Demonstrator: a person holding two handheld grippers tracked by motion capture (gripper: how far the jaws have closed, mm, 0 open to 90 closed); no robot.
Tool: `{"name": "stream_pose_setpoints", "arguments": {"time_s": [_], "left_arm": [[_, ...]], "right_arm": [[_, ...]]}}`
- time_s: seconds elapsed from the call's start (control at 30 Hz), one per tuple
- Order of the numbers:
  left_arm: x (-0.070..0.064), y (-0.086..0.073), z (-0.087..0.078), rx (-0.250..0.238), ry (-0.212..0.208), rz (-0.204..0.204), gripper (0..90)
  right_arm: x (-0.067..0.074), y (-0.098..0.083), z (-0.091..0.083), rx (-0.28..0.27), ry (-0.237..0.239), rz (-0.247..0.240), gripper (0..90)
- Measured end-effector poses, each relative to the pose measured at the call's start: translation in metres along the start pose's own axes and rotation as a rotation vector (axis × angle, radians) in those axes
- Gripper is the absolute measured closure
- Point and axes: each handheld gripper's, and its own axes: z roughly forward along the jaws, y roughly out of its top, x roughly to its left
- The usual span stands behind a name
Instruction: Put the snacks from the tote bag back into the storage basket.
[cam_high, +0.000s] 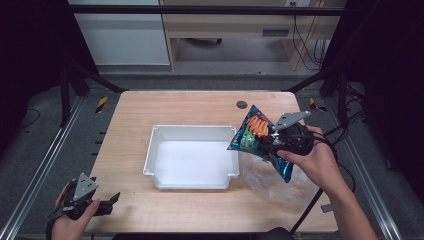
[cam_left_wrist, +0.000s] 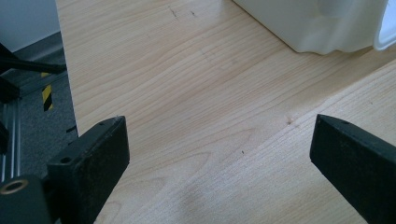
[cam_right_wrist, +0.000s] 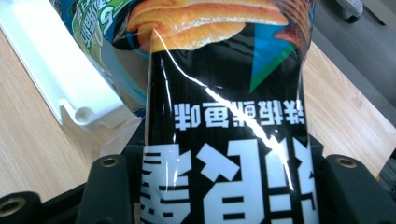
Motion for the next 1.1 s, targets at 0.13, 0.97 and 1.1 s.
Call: {"name": "stream_pose_setpoints", "arguments": {"time_s": [0.13,0.97,1.1], "left_arm": [[0.0,0.0,0.0,0.002,-0.001,0.003,4.4],[-0.001,0.0,0.001,0.008,-0.005,0.005,4.3],[-0.001,0.0,0.001,0.008,-0.005,0.003,4.3]], "right_arm": [[0.003,0.009,0.002,0.004,0.007,-0.02,42.8],[0.021,0.046,0.023,0.029,0.045,-0.123,43.0],[0.023,0.048,0.026,0.025,0.048,-0.128,43.0]]}}
